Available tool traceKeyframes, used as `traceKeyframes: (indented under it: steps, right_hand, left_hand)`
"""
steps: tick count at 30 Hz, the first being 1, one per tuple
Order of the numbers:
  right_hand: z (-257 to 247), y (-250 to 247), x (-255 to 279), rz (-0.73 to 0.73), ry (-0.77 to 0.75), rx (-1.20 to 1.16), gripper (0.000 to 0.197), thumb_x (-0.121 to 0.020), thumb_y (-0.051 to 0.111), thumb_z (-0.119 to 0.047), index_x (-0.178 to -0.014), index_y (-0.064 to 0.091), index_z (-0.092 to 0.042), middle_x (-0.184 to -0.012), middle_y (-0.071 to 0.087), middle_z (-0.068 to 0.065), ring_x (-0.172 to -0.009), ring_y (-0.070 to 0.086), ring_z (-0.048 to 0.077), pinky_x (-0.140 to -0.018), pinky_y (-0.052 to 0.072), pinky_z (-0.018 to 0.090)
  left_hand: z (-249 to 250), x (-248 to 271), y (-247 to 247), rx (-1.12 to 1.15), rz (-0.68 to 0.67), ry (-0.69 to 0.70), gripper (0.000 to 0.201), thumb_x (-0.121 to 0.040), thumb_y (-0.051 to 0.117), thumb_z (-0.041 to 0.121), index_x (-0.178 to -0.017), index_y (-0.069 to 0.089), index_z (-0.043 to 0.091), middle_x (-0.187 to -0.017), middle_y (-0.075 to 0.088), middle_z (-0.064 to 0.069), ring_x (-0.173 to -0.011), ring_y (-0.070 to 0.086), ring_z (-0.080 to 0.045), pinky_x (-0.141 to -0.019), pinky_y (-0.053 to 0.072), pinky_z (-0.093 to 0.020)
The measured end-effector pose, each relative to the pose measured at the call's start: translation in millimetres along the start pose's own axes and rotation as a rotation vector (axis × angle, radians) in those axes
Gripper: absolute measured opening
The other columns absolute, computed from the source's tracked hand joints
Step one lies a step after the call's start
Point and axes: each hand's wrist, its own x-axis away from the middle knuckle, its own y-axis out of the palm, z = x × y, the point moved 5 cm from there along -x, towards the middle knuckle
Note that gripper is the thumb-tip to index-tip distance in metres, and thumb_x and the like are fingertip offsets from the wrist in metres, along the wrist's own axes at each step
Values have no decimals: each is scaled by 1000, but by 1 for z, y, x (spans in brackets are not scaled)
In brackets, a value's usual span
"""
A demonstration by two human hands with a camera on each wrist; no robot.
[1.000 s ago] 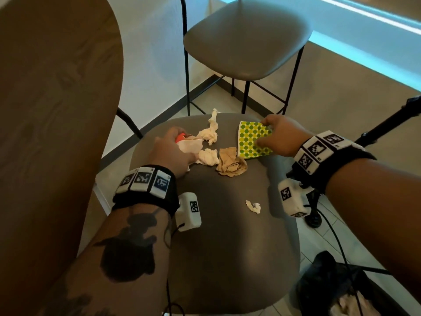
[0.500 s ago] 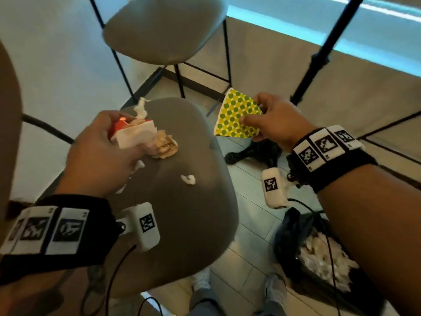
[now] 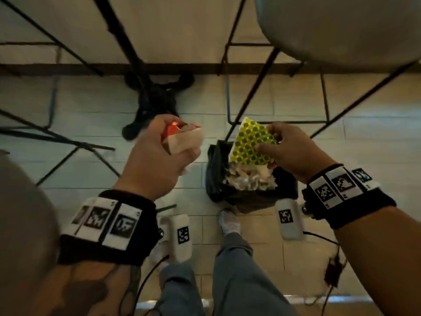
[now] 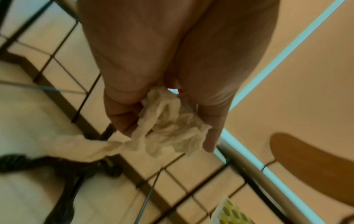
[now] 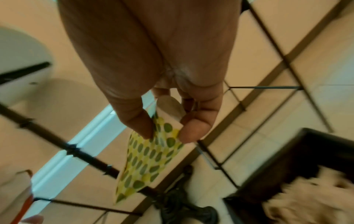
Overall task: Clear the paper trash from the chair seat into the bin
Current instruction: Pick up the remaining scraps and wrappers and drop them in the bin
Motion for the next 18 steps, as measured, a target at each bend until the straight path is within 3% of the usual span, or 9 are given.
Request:
traceKeyframes:
  steps: [3, 7, 10, 14, 16, 18]
  right_hand:
    - [98, -10, -20, 55, 155, -26, 39, -83, 75, -30, -116, 58, -17, -109, 64, 10, -92, 69, 28, -72, 63, 48]
    - [211, 5, -51, 59, 366, -115, 24, -87, 70, -18, -108, 60, -12, -101, 63, 8, -90, 68, 29, -60, 62, 39]
    - [279, 28, -81, 34, 485, -149, 26, -83, 69, -22, -106, 61, -13, -106, 66, 14, -92, 69, 34, -63, 63, 46]
    - [337, 58, -118, 7, 608, -214, 38, -85, 69, -29, -119, 59, -13, -106, 65, 14, -88, 67, 32, -58, 57, 34]
    - [352, 67, -135, 7, 656, -248, 34, -87, 69, -29, -115, 59, -14, -110, 66, 16, -92, 67, 32, -60, 57, 34]
    - [360, 72, -147, 32, 682, -257, 29, -87, 69, -28, -110, 59, -14, -113, 66, 19, -95, 67, 34, -63, 60, 38]
  left_hand:
    - [-35, -35, 85, -6, -112, -88, 51, -82, 86, 27, -122, 55, 38, -112, 67, 9, -93, 70, -18, -65, 56, -27]
    - [-99, -70, 174, -35, -242, -197, 48, -85, 83, 17, -121, 56, 34, -102, 68, 8, -69, 64, -5, -54, 50, -17]
    - [-151, -94, 226, -75, -302, -279, 49, -83, 85, 20, -120, 56, 33, -105, 68, 3, -74, 65, -15, -56, 55, -26]
    - [-206, -123, 275, -138, -321, -369, 52, -78, 88, 27, -120, 58, 34, -107, 70, -1, -78, 68, -20, -62, 57, -33]
    - [-221, -135, 292, -158, -310, -394, 58, -77, 88, 33, -126, 56, 36, -111, 71, 0, -84, 70, -20, -71, 61, -36]
    - [-229, -146, 303, -184, -303, -417, 74, -78, 87, 39, -141, 48, 37, -124, 67, 3, -97, 68, -19, -85, 59, -35]
